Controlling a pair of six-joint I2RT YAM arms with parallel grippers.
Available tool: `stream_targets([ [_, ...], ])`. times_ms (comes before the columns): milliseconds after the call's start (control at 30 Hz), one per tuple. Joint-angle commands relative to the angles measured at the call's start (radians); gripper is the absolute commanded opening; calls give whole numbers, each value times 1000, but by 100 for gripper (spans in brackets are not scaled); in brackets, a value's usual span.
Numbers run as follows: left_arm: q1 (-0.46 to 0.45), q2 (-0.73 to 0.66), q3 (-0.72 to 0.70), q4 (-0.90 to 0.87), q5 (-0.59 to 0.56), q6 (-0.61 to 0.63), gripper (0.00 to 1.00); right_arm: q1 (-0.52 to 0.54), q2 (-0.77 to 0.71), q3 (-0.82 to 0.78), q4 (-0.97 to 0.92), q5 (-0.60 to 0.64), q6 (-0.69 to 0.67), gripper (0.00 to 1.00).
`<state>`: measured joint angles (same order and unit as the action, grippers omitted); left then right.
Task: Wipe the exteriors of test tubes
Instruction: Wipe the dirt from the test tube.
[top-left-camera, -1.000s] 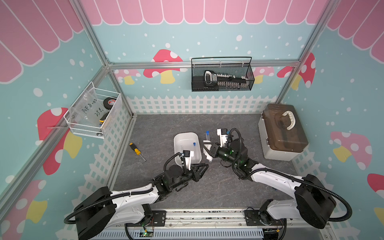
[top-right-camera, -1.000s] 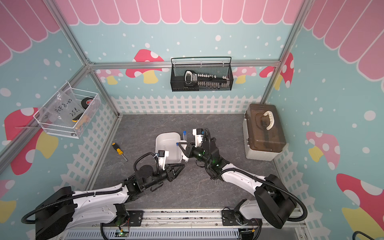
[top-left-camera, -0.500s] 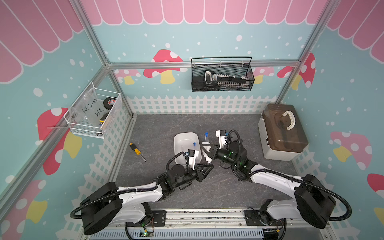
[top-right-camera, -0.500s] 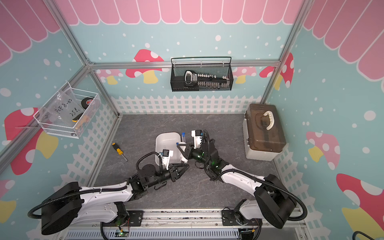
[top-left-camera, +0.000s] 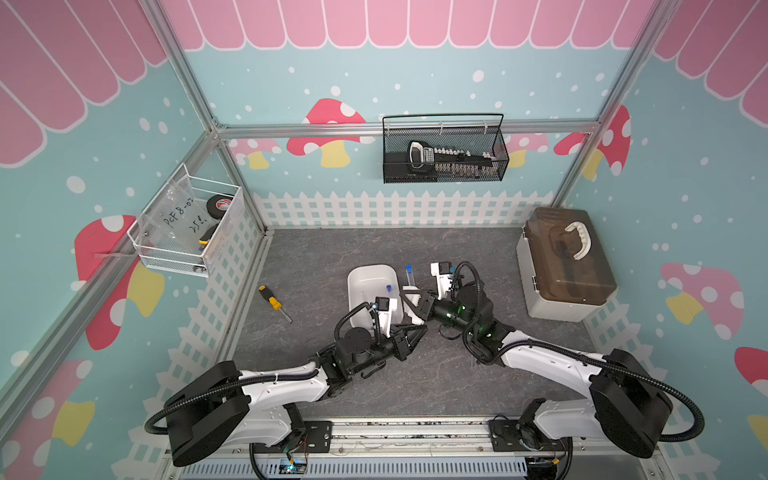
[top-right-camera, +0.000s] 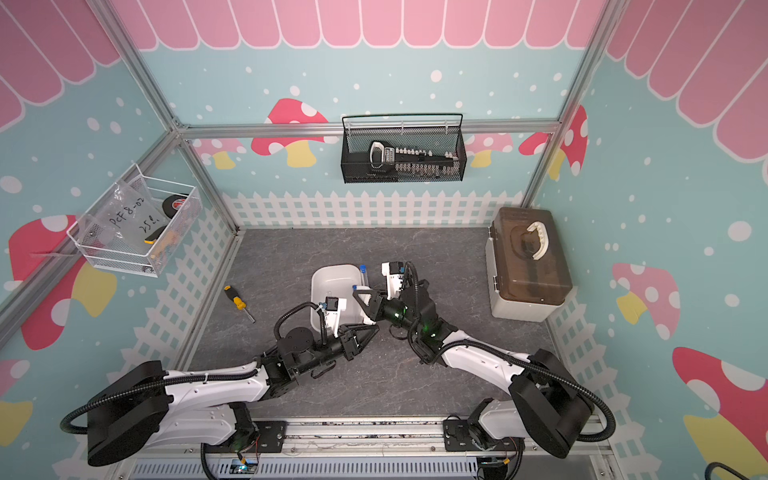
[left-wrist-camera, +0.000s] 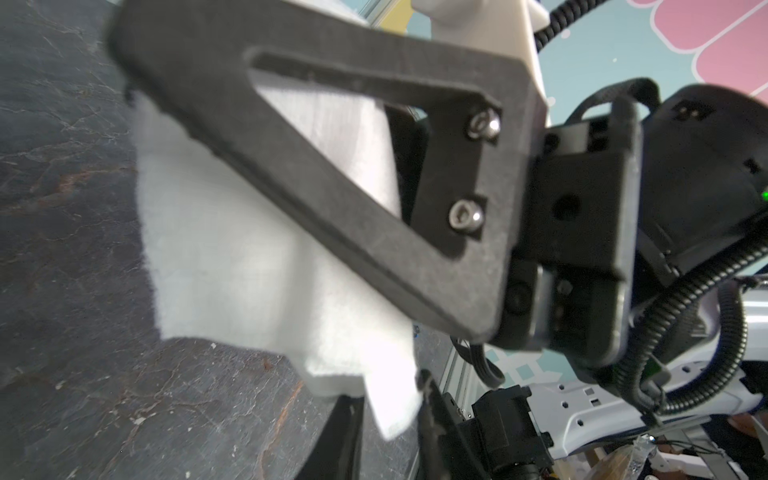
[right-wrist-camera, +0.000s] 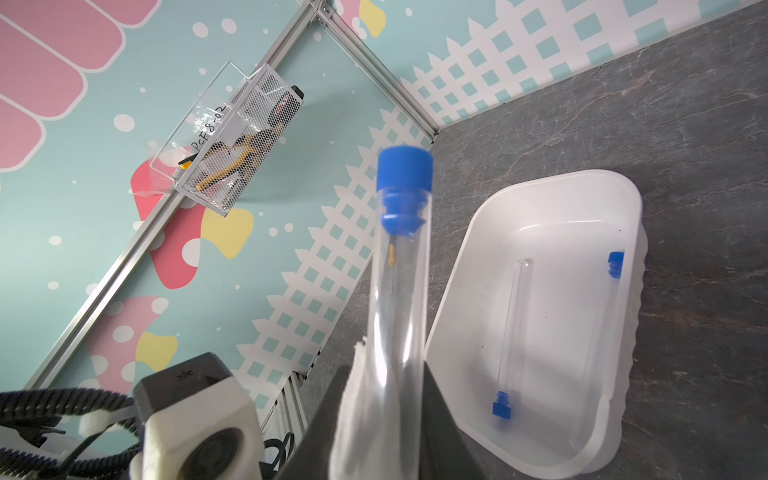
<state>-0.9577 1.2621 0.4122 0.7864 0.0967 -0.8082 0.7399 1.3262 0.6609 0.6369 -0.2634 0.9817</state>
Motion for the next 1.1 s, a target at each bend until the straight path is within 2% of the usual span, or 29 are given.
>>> stream_targets([
  [0, 0, -12, 0, 37, -31, -8, 30, 10, -30, -20, 24, 16, 11, 24],
  [100, 0, 0, 3, 46, -25, -13, 30, 9, -33, -20, 23, 18, 9, 24],
  [333, 3, 36, -3, 93, -38, -29, 20, 13, -41, -20, 25, 10, 15, 23],
  [533, 13, 58, 7, 116, -20, -31, 7, 18, -52, -35, 24, 26, 16, 23],
  [767, 2, 44, -28, 97, 8, -66, 5, 3, -79, 15, -88, 76, -64, 28],
  [1067, -6, -6, -47, 32, 11, -63, 6, -58, -47, 101, -138, 17, -123, 26],
])
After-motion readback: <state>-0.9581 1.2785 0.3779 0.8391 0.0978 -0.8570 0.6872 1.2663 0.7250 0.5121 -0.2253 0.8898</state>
